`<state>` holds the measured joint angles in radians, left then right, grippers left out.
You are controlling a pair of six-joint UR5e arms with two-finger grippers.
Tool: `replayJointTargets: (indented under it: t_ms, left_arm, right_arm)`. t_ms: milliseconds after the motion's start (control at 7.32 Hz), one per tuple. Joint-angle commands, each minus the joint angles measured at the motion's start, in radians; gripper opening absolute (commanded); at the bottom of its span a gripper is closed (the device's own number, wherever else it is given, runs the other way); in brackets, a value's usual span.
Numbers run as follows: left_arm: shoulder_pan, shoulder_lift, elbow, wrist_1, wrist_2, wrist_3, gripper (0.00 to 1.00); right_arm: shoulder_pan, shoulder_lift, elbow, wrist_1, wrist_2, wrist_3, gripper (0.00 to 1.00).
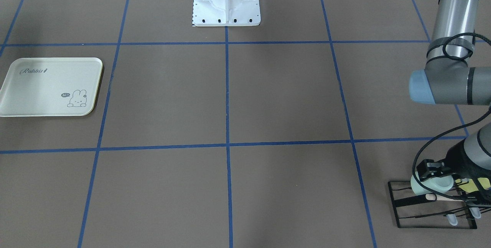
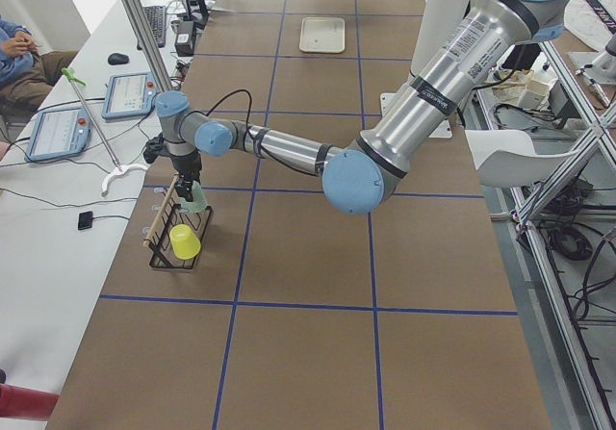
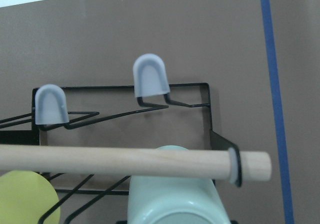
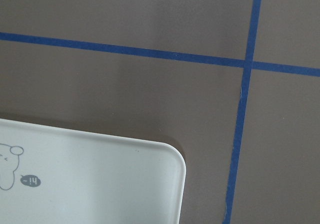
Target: Left arm grabs green cup and hands to right arm on tray
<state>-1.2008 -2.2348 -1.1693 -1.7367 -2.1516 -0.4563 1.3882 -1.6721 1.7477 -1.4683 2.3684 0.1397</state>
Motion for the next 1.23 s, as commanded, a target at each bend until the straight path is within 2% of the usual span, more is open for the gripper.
replayJointTargets:
  t_ms: [0,273,820,956,1093]
  left_arm:
    - [-0.014,0.032,-0.062,0.003,-0.004,0.001,0.0]
    - [-0.02,0.091,-0.155,0.032,-0.011,0.001,0.0]
    - [-0.065,0.11,-0.447,0.308,-0.048,-0.001,0.0]
    - [-0.06,0.128,-0.513,0.366,-0.048,-0.027,0.0]
    - [-0.056,0.162,-0.564,0.371,-0.071,-0.039,0.0]
  right_arm:
    - [0.0,0.0,0.004,0.002,0.0,0.001,1.0]
    - [0.0,0.0,0.004,0.002,0.0,0.001,1.0]
    - [-0.017,0.017,0.0,0.002,-0.008,0.0,1.0]
    - [-0.062,0.032,-0.002,0.029,-0.012,0.027,1.0]
    - [-0.116,0.043,-0.007,0.099,-0.024,0.131,1.0]
